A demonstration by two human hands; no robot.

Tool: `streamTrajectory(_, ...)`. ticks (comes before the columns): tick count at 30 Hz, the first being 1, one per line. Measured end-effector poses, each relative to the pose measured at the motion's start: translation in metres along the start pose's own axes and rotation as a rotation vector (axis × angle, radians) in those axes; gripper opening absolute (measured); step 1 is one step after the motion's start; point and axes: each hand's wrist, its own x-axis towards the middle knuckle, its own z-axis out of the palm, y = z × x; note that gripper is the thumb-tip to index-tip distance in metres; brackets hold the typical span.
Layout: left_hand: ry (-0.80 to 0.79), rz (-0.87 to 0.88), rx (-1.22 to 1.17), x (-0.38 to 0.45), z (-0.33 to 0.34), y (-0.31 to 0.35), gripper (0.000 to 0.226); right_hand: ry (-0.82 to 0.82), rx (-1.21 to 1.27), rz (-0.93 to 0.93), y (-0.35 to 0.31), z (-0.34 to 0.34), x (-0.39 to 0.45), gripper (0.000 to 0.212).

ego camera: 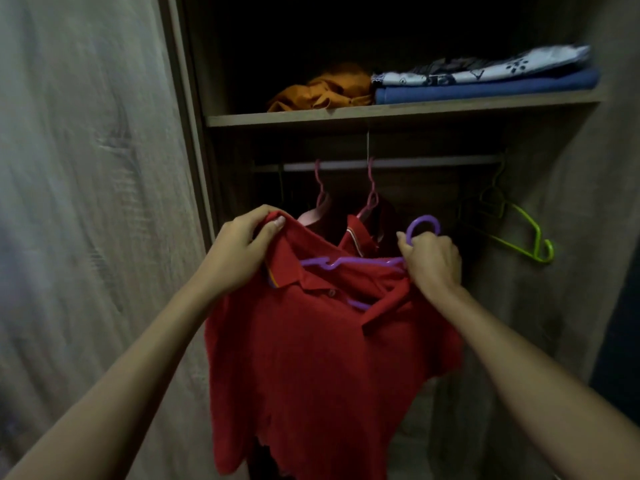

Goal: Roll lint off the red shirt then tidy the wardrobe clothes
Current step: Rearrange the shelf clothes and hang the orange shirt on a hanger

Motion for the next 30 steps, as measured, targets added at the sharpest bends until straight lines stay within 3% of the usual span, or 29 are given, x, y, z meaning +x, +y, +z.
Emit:
streamTrajectory(5,-0.048,0.008,0.006,0.007,0.017,0.012,0.021,0.009,-0.111,-0.229,-0.025,-0.007,-0.016,0.053)
streamTrajectory(10,0.123,-0.012,-0.13,0.008,0.015,0.019,0.021,-0.053,-0.216,-0.364,-0.024,-0.009,-0.021,0.05)
streamTrajectory(13,0.072,-0.026,-0.117,0.012,0.024,0.02,0.02,-0.015,-0.104,-0.314,-0.032,-0.013,-0.023,0.054)
streamTrajectory(16,-0.085,0.017,-0.007,0.012,0.042,0.022,0.02,-0.058,-0.075,-0.328,-0.046,-0.015,-0.024,0.051)
streamTrajectory(20,-0.055,0.023,-0.064,0.012,0.04,0.023,0.017,-0.048,-0.043,-0.219,-0.041,-0.021,-0.01,0.047)
streamTrajectory(24,-0.148,0.007,-0.066,0.018,0.03,0.015,0.01,-0.096,-0.101,-0.317,-0.04,-0.02,-0.017,0.047)
streamTrajectory(27,-0.111,0.055,-0.16,0.023,0.034,0.024,0.017,-0.098,-0.093,-0.349,-0.046,-0.018,-0.02,0.044)
streamTrajectory(30,-0.267,0.039,-0.076,0.028,0.044,0.029,0.027,-0.099,-0.055,-0.28,-0.049,-0.019,-0.014,0.044)
